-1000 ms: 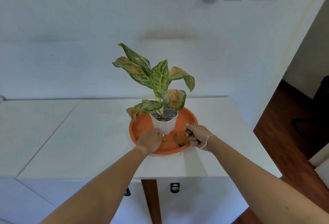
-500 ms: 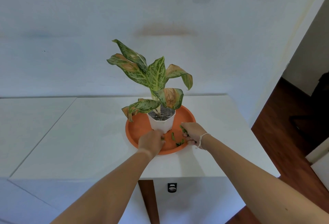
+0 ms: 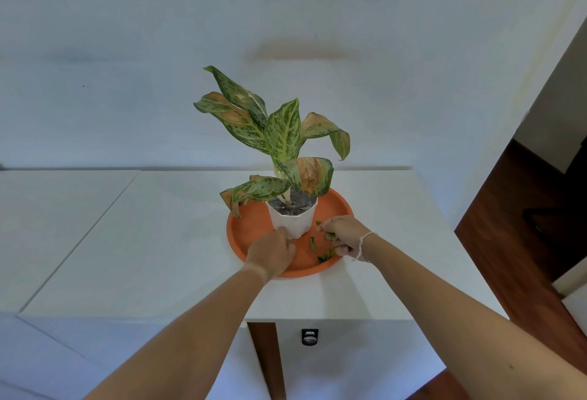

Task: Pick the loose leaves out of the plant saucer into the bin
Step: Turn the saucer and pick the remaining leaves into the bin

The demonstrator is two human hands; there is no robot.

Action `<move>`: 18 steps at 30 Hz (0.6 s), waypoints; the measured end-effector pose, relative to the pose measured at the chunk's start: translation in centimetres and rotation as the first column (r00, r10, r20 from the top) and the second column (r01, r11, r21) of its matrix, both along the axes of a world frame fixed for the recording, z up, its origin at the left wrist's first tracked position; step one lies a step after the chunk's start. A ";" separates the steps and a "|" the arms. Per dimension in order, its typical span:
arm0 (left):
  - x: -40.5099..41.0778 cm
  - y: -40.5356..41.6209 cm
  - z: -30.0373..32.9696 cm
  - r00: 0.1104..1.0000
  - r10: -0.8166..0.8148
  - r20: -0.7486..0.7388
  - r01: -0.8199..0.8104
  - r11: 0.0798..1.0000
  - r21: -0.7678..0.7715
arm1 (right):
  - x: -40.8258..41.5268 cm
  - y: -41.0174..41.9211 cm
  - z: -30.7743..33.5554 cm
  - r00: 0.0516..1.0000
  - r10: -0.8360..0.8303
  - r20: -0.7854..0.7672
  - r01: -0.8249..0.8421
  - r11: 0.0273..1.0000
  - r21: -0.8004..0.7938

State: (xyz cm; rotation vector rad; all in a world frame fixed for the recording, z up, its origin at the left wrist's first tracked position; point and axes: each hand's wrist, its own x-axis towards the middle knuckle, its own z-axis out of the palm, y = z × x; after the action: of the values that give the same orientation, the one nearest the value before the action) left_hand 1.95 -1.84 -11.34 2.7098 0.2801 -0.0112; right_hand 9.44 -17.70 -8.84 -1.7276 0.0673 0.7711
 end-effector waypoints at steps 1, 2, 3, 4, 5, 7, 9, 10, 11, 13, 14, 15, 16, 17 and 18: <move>-0.1 0.2 0.3 1.000 0.011 -0.001 -0.011 1.000 -0.029 | 0.0 0.1 0.1 1.000 -0.011 -0.027 0.011 1.000 0.024; -0.1 0.3 0.5 1.000 0.022 -0.007 -0.023 0.998 -0.064 | 0.0 0.2 0.1 0.998 -0.023 -0.057 0.026 0.998 0.051; -0.1 0.4 0.8 1.000 0.029 -0.011 -0.030 0.994 -0.104 | 0.0 0.3 0.2 0.996 -0.037 -0.083 0.044 0.996 0.077; -0.1 0.5 1.1 0.999 0.034 -0.022 -0.037 0.988 -0.148 | 0.0 0.4 0.2 0.993 -0.051 -0.105 0.062 0.993 0.102; -0.1 0.6 1.3 0.999 0.036 -0.031 -0.041 0.982 -0.185 | 0.1 0.5 0.2 0.991 -0.061 -0.119 0.076 0.989 0.124; -0.3 0.6 1.8 0.998 0.056 -0.038 -0.064 0.968 -0.241 | 0.1 0.7 0.3 0.991 -0.062 -0.116 0.077 0.988 0.132; -0.5 0.8 2.0 0.996 0.085 -0.034 -0.092 0.953 -0.288 | 0.3 1.0 0.3 0.998 -0.047 -0.030 0.049 0.997 0.051; -0.5 0.9 2.0 0.995 0.092 -0.030 -0.097 0.946 -0.310 | 0.4 1.2 0.2 0.998 -0.030 0.058 0.032 0.999 -0.032; -0.5 1.0 2.1 0.995 0.096 -0.022 -0.098 0.939 -0.329 | 0.6 1.3 0.1 0.985 0.012 0.171 0.012 0.990 -0.140; -0.6 1.1 2.1 0.995 0.098 -0.008 -0.094 0.930 -0.355 | 1.0 1.6 -0.1 0.906 0.194 0.376 -0.031 0.917 -0.398; -0.6 1.1 2.1 0.995 0.101 0.000 -0.095 0.927 -0.362 | 1.0 1.7 -0.1 0.859 0.291 0.421 -0.044 0.861 -0.506; -0.6 1.1 2.2 0.994 0.106 0.009 -0.096 0.924 -0.370 | 0.9 1.7 -0.1 0.823 0.368 0.432 -0.050 0.805 -0.591; -0.6 1.1 2.2 0.993 0.114 0.014 -0.100 0.919 -0.381 | 0.8 1.8 -0.1 0.798 0.429 0.423 -0.057 0.752 -0.657; -0.7 1.1 2.3 0.993 0.121 0.018 -0.104 0.915 -0.391 | 0.6 1.8 0.0 0.780 0.478 0.403 -0.065 0.703 -0.708; -0.7 1.1 2.3 0.992 0.128 0.019 -0.109 0.910 -0.399 | 0.3 1.9 -0.1 0.764 0.520 0.383 -0.071 0.657 -0.750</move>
State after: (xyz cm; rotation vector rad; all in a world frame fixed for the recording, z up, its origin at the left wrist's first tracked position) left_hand 1.24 -0.76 -9.07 2.2814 0.3837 0.0253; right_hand 9.73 -15.82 -8.94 -2.7206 -0.4298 0.4348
